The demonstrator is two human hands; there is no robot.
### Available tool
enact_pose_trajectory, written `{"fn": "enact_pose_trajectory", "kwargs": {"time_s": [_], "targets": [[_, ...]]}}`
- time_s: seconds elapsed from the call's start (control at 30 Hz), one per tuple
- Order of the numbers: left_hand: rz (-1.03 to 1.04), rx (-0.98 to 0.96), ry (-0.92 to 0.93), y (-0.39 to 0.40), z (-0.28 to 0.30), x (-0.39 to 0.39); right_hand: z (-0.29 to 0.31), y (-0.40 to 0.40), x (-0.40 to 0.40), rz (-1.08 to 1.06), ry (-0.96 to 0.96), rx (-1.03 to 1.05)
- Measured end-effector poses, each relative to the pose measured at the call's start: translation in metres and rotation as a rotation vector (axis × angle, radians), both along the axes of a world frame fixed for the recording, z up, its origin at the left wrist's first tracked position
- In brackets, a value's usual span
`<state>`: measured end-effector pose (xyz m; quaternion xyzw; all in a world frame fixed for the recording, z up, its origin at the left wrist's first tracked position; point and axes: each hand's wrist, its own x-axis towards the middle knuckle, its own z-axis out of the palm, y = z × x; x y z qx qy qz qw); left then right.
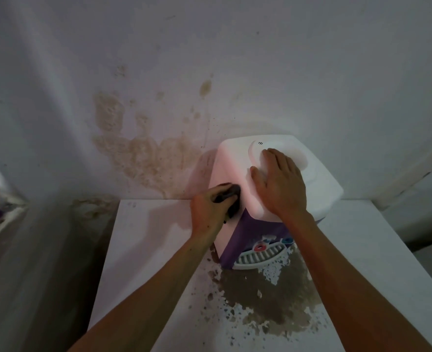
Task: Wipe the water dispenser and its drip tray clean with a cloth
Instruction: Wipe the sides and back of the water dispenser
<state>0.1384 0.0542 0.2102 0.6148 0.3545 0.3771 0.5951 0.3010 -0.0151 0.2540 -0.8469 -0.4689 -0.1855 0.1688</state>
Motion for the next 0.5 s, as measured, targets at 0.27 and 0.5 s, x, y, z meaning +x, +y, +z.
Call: {"fn": "enact_pose_trajectory", "kwargs": {"time_s": [0.27,0.5], "targets": [[0.046,-0.068,0.15,0.055,0.008,0.026,0.014,0.012,0.004,-0.019,-0.044,-0.058],[-0.056,0.031,0.102,0.023,0.001,0.004,0.018,0.047,0.008,-0.037,-0.058,-0.019]]}}
